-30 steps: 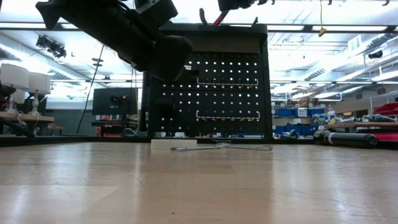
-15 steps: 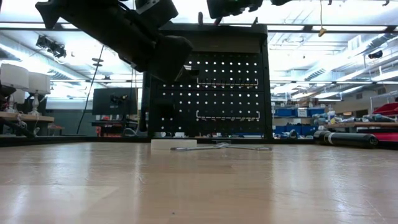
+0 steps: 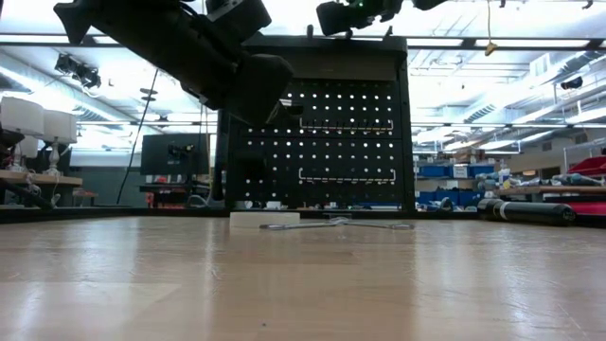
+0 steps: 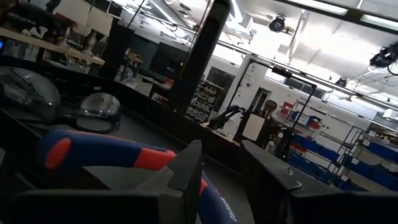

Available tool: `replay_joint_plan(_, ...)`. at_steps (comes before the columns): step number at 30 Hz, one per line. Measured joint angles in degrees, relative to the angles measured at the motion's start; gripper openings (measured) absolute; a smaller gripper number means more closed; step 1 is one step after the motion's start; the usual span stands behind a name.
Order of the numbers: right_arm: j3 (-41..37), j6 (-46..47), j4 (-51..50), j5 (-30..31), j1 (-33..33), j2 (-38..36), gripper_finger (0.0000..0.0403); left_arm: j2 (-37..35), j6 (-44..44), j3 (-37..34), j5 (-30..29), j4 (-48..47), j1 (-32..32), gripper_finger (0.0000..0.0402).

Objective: Hang tools onto peg board
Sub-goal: Hang the white tape on the peg board

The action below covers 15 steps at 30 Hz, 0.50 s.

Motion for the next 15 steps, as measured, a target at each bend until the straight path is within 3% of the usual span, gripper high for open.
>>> replay_joint_plan(8, -0.01, -2.27, -0.16, 0.12, 2.06, -0.72, 0.0155, 0.0, 0.02, 0.0, 0.0, -0.02, 0.0, 0.0188)
replay_joint_plan(15, 0.0, -8.49, -0.84, 4.43, 7.55, -5.97, 0.0158, 0.0, 0.07, 0.0, 0.0, -0.12, 0.0, 0.0188)
